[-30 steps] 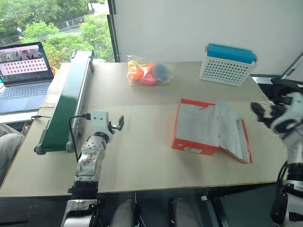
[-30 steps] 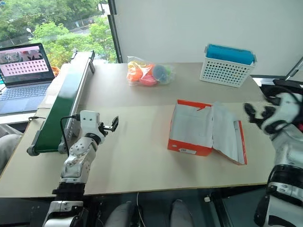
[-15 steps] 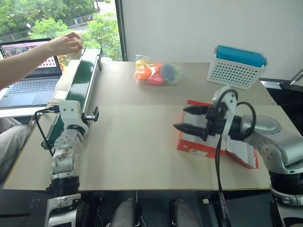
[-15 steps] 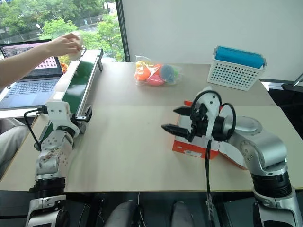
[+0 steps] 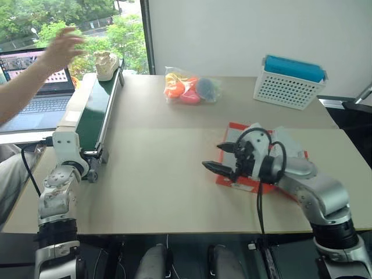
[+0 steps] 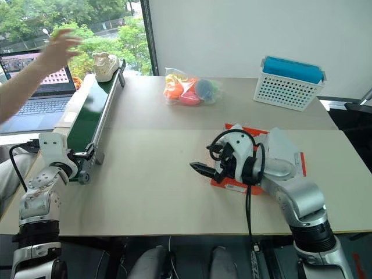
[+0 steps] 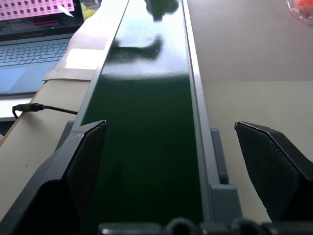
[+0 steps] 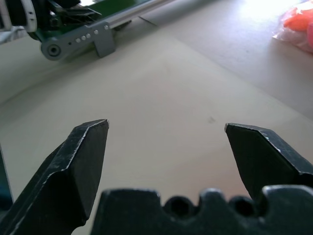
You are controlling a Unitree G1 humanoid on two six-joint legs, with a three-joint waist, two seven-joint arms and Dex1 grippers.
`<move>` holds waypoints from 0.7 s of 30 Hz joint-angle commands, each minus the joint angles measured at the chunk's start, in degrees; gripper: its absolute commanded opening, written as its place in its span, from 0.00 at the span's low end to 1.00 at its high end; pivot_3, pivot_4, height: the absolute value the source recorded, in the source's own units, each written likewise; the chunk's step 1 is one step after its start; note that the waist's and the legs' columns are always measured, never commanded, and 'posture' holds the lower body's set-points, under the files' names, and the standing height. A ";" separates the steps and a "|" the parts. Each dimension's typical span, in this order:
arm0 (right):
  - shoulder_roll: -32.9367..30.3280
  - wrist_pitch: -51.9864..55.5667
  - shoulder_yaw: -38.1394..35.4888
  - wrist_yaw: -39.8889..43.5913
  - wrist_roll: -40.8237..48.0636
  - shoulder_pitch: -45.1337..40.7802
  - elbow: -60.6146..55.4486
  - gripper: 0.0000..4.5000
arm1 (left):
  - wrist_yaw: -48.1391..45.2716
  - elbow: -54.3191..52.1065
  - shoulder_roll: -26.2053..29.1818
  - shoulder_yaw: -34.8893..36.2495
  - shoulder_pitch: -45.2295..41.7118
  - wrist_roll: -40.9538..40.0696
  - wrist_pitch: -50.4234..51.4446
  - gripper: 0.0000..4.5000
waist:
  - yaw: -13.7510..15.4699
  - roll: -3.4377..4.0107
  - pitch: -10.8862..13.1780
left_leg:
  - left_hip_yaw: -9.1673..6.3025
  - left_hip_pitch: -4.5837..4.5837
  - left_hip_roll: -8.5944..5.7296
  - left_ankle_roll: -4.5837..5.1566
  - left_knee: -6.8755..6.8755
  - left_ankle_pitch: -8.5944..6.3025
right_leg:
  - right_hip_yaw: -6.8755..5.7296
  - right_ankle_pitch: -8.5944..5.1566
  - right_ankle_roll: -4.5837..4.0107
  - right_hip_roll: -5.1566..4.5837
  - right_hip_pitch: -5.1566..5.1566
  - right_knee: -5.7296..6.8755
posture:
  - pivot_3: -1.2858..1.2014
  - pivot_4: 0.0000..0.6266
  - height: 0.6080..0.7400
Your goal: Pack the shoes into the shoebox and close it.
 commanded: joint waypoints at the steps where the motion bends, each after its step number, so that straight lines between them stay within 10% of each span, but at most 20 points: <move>1: 0.72 -2.48 -0.98 -1.09 -1.60 0.14 -0.60 0.99 | -0.77 2.27 1.88 -0.52 -2.58 0.72 -2.23 1.00 | 0.00 -0.01 0.00 | 0.00 0.00 0.00 -0.01 0.00 0.00 | 0.00 0.00 0.00 0.00 0.00 0.00 | 0.52 0.24 0.73; 21: 5.54 -3.74 3.52 -3.75 -8.37 2.47 -1.25 0.99 | 0.76 16.60 4.51 -3.47 -13.19 4.04 -3.84 1.00 | -0.22 -0.09 0.05 | 0.03 0.01 0.03 0.34 -0.03 0.23 | -0.04 0.00 0.01 0.04 -0.04 0.03 | 0.52 0.24 0.73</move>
